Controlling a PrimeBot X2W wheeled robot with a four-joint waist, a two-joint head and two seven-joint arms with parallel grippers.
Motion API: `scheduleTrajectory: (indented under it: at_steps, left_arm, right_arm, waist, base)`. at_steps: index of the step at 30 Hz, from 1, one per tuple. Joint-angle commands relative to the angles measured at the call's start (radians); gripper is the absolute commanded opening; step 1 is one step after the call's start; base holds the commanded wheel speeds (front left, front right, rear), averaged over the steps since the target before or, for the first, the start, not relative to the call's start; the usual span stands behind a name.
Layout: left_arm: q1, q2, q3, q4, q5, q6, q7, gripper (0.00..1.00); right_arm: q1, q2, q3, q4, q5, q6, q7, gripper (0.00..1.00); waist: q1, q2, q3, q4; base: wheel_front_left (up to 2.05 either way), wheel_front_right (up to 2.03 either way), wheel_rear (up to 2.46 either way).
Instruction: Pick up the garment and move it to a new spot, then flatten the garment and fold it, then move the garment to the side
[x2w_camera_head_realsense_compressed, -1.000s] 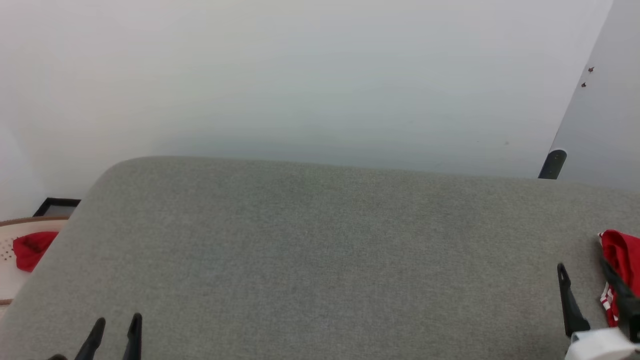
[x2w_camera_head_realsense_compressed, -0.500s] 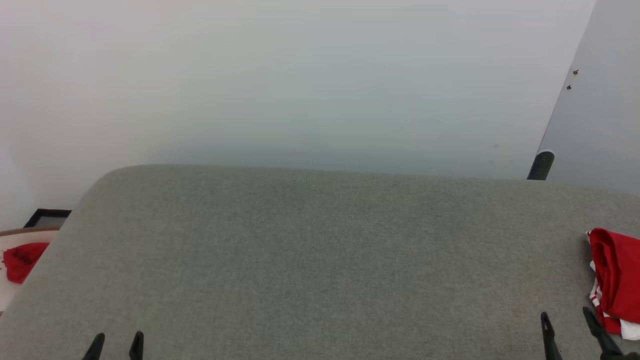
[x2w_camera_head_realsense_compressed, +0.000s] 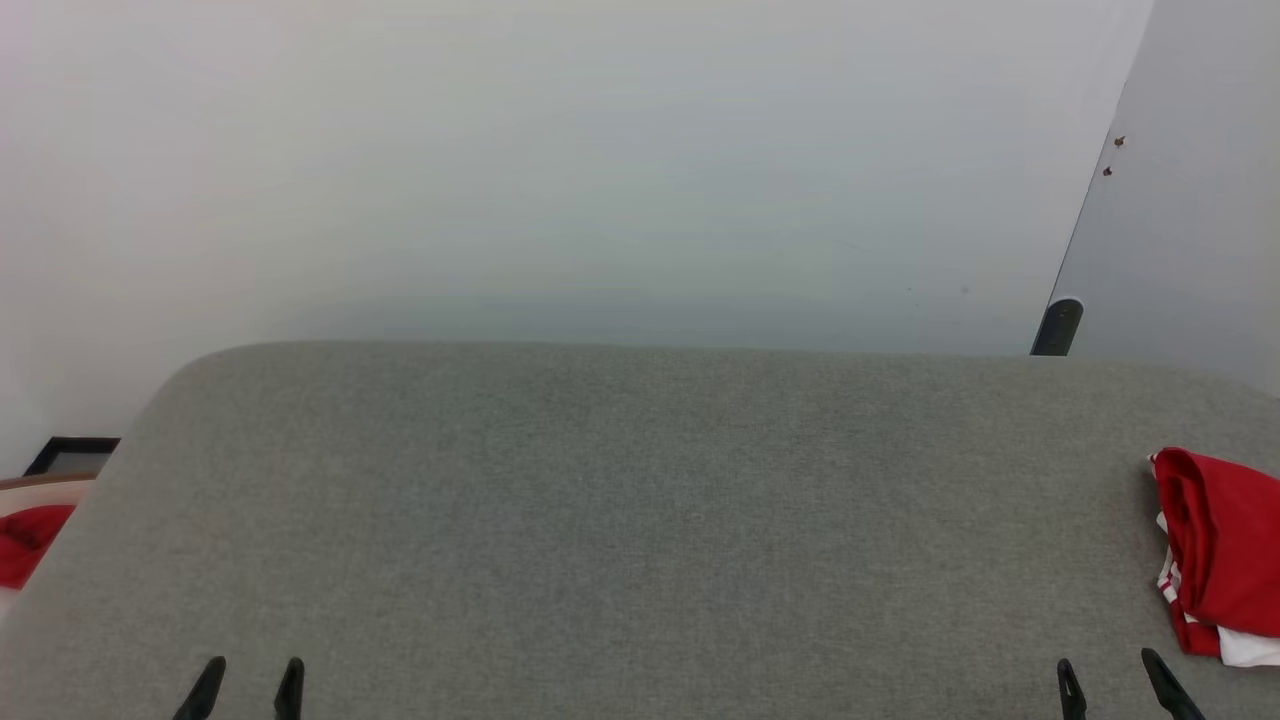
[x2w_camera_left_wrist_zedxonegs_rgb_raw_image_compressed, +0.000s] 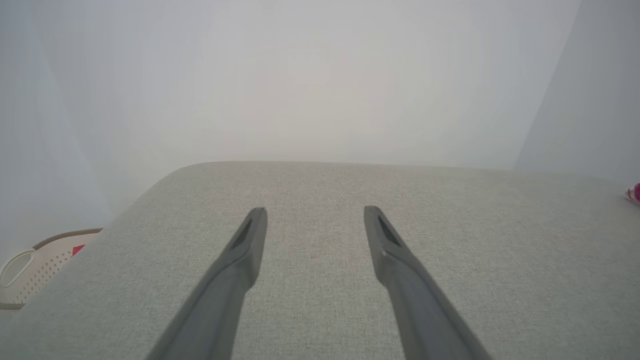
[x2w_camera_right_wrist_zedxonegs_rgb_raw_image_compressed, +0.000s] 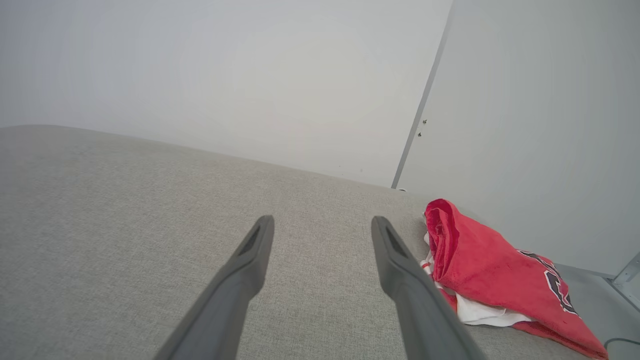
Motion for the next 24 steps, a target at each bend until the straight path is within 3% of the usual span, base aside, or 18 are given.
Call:
scheduleTrajectory:
  at_steps: [1,15,16,21,24]
  left_arm:
    - [-0.005,0.002,0.0,-0.002,0.006,-0.003,0.001,1.0]
    - [-0.001,0.006,-0.021,0.008,-0.021,-0.004,0.001,1.0]
    - [-0.001,0.006,-0.02,0.008,-0.018,0.0,0.0,0.0]
    - [0.012,-0.031,-0.033,0.049,-0.028,0.0,0.003,0.0]
    - [-0.005,-0.043,-0.027,0.054,-0.079,0.0,0.019,0.0]
  right_arm:
    - [0.009,0.005,0.003,-0.011,0.005,-0.001,-0.004,1.0]
    - [0.027,0.016,0.017,-0.039,-0.005,-0.001,-0.004,1.0]
    - [0.018,0.013,0.015,-0.034,-0.002,0.0,0.0,0.0]
    - [0.016,0.021,0.014,0.012,0.011,0.0,0.009,0.0]
    - [-0.006,0.021,0.007,0.024,0.081,0.0,0.029,0.0]
  waist:
    - [0.0,-0.0001,0.0,-0.001]
    - [0.0,-0.0001,0.0,-0.005]
    - [0.0,-0.0001,0.0,-0.005]
    - [0.0,-0.0001,0.001,-0.006]
    - [0.0,-0.0001,0.005,-0.007]
  base:
    - [0.0,0.0,0.0]
    - [0.0,0.0,0.0]
    - [0.0,0.0,0.0]
    - [0.0,0.0,0.0]
    - [0.0,0.0,0.0]
